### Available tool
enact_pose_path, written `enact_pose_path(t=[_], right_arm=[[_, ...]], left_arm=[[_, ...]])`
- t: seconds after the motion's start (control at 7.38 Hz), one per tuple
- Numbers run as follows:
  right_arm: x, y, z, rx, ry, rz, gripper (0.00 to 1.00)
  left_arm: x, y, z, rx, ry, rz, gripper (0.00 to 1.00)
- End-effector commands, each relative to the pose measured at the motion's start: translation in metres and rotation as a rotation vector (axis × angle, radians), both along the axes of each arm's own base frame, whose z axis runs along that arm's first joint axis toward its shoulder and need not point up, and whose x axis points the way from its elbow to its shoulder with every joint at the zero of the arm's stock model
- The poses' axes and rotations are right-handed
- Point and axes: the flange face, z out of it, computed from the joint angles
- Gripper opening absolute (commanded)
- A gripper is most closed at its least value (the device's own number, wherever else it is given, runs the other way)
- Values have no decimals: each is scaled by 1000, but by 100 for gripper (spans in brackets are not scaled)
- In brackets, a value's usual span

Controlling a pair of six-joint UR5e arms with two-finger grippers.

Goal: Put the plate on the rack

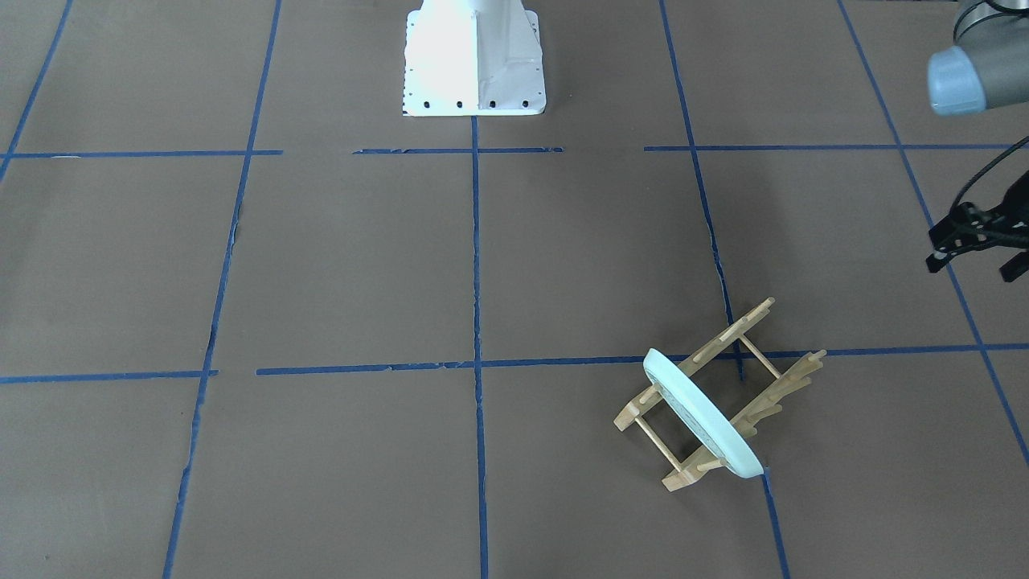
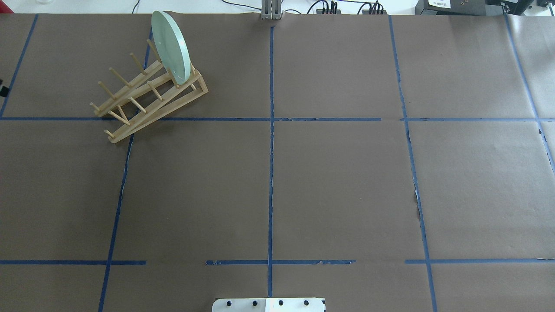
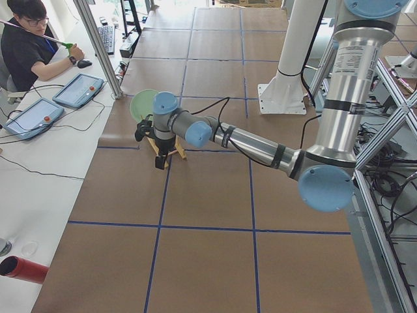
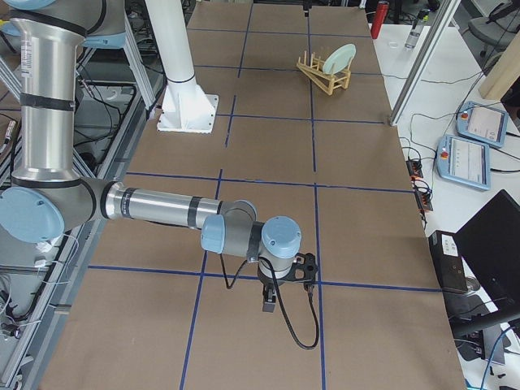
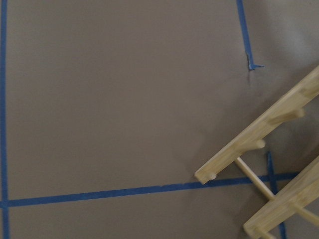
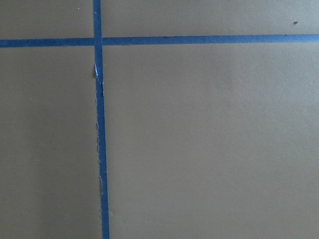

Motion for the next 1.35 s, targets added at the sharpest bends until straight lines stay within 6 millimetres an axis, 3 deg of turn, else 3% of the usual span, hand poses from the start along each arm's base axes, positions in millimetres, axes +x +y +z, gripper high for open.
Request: enact_pose_path(t=[0.0, 0.14, 0.27, 0.54, 1.22], right_arm=[[0, 0, 0, -1, 0, 0, 100], [-1, 0, 0, -1, 0, -1, 100], [0, 0, 0, -1, 0, 0, 100], [-1, 0, 0, -1, 0, -1, 100], [-1, 0, 0, -1, 0, -1, 100]], left_arm=[[-104, 56, 105, -43, -20, 0, 100], [-127, 81, 145, -122, 12, -42, 100], [-132, 87, 155, -125, 4, -43, 100], [-132, 97, 162, -105, 2, 5, 100], [-136, 82, 151, -138, -59, 1, 100]])
